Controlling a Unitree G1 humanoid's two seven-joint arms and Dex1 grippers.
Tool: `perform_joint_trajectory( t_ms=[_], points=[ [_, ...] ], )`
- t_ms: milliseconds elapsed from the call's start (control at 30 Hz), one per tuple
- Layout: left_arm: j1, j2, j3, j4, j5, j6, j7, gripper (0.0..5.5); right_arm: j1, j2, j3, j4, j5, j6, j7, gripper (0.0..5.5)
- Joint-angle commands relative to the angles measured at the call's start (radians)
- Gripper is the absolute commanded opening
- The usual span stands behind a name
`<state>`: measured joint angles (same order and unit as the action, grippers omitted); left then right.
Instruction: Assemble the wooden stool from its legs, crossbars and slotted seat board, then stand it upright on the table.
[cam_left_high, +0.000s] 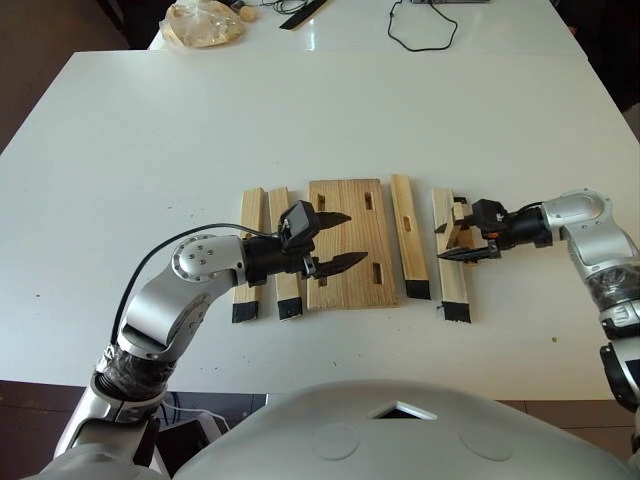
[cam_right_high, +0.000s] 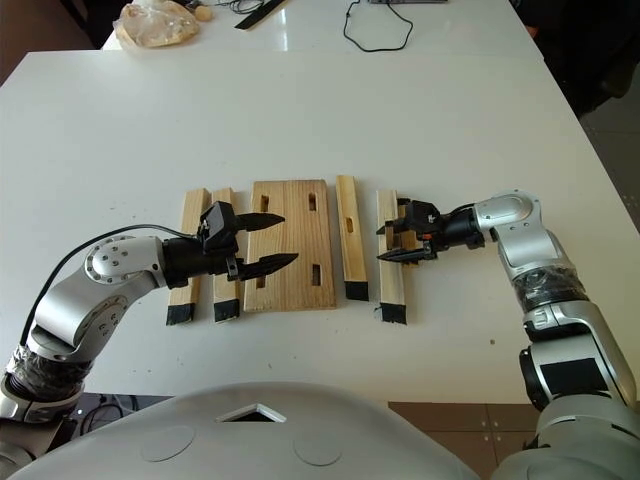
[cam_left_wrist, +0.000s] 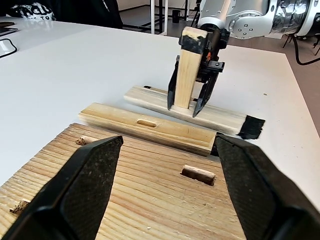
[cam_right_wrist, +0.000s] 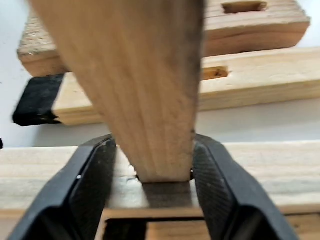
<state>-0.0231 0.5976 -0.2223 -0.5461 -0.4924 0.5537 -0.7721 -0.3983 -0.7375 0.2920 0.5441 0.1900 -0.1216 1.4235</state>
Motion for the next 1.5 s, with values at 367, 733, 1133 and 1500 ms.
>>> perform_joint_trajectory(
  t_ms=[367, 733, 1133, 1500],
  points=[
    [-0.008, -0.005, 0.013, 0.033, 0.053, -0.03, 0.013, 3.44, -0.015, 0.023, -0.137, -0.127, 0.082, 0.126, 0.013, 2.76],
    [0.011, -0.027, 0.017, 0.032, 0.068, -0.038, 0.04, 3.44, -0.044, 0.012, -0.217, -0.226, 0.135, 0.215, 0.011, 2.76],
    [0.017, -0.019, 0.033, 0.037, 0.068, -0.043, 0.031, 3.44, -0.03, -0.027, -0.349, -0.525, 0.333, 0.48, -0.046, 2.76],
    [0.01, -0.018, 0.037, 0.045, 0.067, -0.035, 0.028, 3.44, -0.064, 0.069, -0.395, -0.611, 0.457, 0.622, -0.232, 2.76]
  ],
)
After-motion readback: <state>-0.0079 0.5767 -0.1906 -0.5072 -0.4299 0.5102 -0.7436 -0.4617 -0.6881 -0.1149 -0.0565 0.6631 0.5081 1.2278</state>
